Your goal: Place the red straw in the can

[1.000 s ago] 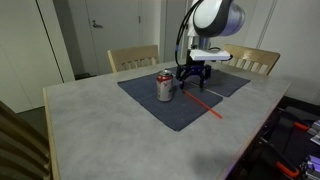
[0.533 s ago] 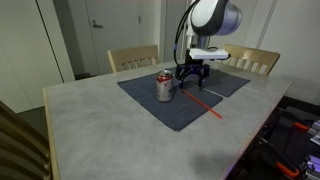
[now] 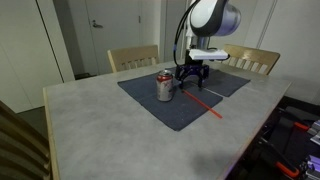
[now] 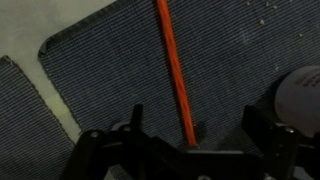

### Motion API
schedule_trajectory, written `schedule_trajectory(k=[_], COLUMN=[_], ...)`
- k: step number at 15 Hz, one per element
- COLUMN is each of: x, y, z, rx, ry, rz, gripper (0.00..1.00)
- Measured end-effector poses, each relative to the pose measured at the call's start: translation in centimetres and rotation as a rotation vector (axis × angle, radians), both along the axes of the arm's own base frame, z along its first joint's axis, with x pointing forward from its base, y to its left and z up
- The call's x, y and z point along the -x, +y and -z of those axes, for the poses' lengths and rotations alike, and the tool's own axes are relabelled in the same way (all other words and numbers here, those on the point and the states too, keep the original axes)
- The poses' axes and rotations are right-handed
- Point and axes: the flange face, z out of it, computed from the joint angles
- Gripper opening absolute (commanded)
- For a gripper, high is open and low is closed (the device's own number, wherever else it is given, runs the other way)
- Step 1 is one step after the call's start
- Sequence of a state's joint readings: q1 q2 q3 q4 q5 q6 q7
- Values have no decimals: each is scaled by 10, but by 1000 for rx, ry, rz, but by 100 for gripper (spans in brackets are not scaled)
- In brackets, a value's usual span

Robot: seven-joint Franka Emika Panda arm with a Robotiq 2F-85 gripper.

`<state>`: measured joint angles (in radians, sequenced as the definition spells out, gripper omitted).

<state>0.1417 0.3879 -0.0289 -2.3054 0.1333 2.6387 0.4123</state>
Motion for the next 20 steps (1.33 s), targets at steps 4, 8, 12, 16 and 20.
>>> schedule_trajectory(k=[4,8,12,16,20], x=[-6,-11,-17,-25,-34], y=[3,3,-1,-6,-10], z=[10,23,27,23,22], rx=[-3,-15,-24,-31,-38], ry=[22,36,42,48,54], rz=[-7,-2,1,3,6], gripper=[100,100,92,76,74])
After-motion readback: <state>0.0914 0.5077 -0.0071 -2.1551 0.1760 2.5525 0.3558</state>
